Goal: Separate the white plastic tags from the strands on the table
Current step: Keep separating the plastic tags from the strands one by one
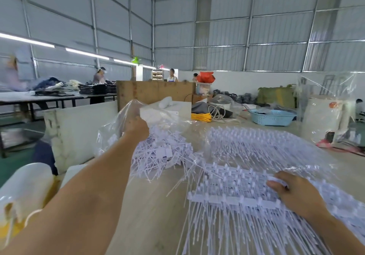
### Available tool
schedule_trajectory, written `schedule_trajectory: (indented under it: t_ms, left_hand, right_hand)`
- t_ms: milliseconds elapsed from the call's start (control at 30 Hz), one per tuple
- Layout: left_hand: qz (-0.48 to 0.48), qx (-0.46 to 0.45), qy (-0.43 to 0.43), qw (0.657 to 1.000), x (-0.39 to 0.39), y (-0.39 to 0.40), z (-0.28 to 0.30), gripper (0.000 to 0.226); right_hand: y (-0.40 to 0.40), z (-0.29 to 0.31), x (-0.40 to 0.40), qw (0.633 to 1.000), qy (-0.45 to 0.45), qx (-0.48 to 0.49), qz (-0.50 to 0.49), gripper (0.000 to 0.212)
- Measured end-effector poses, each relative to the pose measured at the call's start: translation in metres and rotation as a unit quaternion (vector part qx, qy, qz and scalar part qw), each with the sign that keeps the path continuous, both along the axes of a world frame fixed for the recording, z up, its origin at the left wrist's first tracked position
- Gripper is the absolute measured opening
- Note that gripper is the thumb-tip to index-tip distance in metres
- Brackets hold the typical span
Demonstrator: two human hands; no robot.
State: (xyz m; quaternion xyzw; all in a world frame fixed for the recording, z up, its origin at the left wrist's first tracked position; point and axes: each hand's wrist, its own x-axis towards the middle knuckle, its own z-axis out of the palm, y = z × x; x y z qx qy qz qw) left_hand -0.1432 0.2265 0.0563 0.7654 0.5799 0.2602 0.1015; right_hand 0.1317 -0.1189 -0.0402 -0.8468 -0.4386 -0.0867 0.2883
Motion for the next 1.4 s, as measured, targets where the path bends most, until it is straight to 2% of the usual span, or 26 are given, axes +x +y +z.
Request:
schedule_trajectory:
  t_ms: [100, 200, 267, 333, 367, 433, 500, 567, 633, 767, 833, 900, 967, 1100, 1267, 1400]
  left_hand:
    - [0.014, -0.051, 0.111, 0.992, -0.001, -0.01, -0.009, 0.078]
    - [0.047, -0.038, 0.171, 0.983, 0.003, -0.023, -0.002, 0.086]
    - [0.055, -0.027, 0.246, 0.967, 0.014, -0.041, 0.011, 0.074]
    - [0.018, -0.019, 0.323, 0.946, 0.03, -0.07, 0.029, 0.051]
    - [-0.008, -0.002, 0.339, 0.941, 0.04, -0.086, 0.034, 0.043]
    - [-0.073, 0.069, 0.286, 0.953, 0.063, -0.119, 0.042, 0.039]
    - [-0.201, 0.105, 0.165, 0.96, 0.086, -0.163, 0.039, 0.047]
    - [-0.369, 0.023, 0.018, 0.929, 0.11, -0.202, 0.026, 0.054]
    - [-0.457, -0.075, -0.078, 0.883, 0.131, -0.234, 0.005, 0.041]
    - [-0.441, -0.184, -0.156, 0.864, 0.166, -0.262, -0.039, 0.045]
    - [-0.43, -0.265, -0.233, 0.831, 0.173, -0.263, -0.052, 0.041]
    - [-0.42, -0.264, -0.262, 0.828, 0.176, -0.259, -0.06, 0.039]
    - [-0.408, -0.262, -0.279, 0.829, 0.178, -0.257, -0.064, 0.035]
    - [-0.409, -0.295, -0.333, 0.796, 0.174, -0.262, -0.065, 0.028]
    - [-0.409, -0.329, -0.357, 0.773, 0.17, -0.266, -0.069, 0.03]
    - [-0.398, -0.32, -0.363, 0.779, 0.169, -0.264, -0.07, 0.031]
  right_hand:
    - [0.001, 0.001, 0.0, 1.0, -0.002, -0.007, -0.005, 0.027]
    - [0.002, 0.001, 0.0, 1.0, -0.005, -0.009, -0.008, 0.027]
    - [0.001, 0.002, -0.002, 1.0, -0.004, -0.006, -0.004, 0.022]
    - [0.0, 0.004, -0.005, 1.0, 0.005, -0.011, 0.005, 0.012]
    - [-0.001, 0.006, -0.007, 1.0, 0.008, -0.01, 0.008, 0.017]
    - [-0.003, 0.011, -0.006, 1.0, 0.005, 0.008, 0.013, 0.018]
    - [-0.007, 0.02, -0.007, 0.998, 0.007, 0.057, 0.018, 0.015]
    - [-0.01, 0.026, -0.007, 0.996, 0.008, 0.085, 0.035, 0.006]
    - [-0.012, 0.031, -0.008, 0.992, 0.043, 0.101, 0.056, 0.008]
    - [-0.014, 0.034, -0.008, 0.979, 0.096, 0.14, 0.116, 0.025]
    - [-0.018, 0.035, -0.005, 0.976, 0.122, 0.116, 0.134, 0.032]
    - [-0.022, 0.038, -0.004, 0.972, 0.166, 0.08, 0.146, 0.04]
    - [-0.024, 0.04, 0.0, 0.967, 0.187, 0.076, 0.156, 0.036]
    - [-0.025, 0.042, 0.006, 0.986, 0.076, 0.034, 0.145, 0.018]
    - [-0.021, 0.035, 0.006, 0.989, 0.068, -0.009, 0.13, 0.016]
    - [-0.021, 0.038, 0.003, 0.986, 0.095, 0.024, 0.137, 0.026]
